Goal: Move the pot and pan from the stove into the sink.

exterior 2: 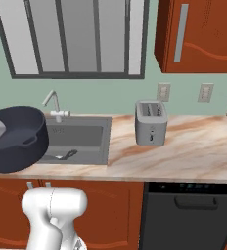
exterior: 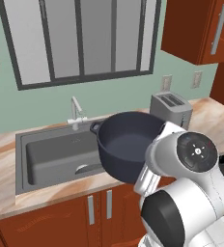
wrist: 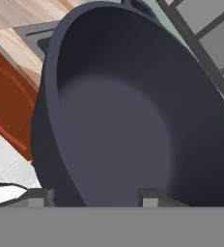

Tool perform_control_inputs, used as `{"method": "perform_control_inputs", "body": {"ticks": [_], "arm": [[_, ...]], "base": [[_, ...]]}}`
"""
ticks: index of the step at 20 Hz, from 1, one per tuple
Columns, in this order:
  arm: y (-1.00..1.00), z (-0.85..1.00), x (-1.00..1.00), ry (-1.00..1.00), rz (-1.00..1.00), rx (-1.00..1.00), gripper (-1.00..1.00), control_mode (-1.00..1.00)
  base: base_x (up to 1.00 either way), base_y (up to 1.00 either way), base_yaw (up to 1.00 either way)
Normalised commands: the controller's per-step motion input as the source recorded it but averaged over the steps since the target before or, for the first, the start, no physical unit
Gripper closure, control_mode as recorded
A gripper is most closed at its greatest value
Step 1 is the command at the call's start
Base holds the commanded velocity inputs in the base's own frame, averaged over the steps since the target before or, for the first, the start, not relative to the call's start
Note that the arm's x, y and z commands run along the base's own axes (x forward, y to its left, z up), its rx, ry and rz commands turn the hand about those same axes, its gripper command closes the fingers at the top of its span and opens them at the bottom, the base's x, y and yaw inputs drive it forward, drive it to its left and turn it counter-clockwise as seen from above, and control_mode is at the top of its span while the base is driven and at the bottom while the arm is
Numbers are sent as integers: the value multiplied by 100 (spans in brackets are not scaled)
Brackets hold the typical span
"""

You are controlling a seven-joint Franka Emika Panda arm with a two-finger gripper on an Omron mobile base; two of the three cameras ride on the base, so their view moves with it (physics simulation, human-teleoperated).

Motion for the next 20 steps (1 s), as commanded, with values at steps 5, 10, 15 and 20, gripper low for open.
{"method": "perform_control_inputs", "body": {"ticks": [5,10,15,20], "arm": [[15,-1,33,7,0,3,100,-100],[8,0,30,5,0,6,100,-100],[4,0,34,5,0,3,100,-100],[1,-1,23,3,0,3,100,-100]], "base": [[0,0,0],[0,0,0],[0,0,0],[0,0,0]]}}
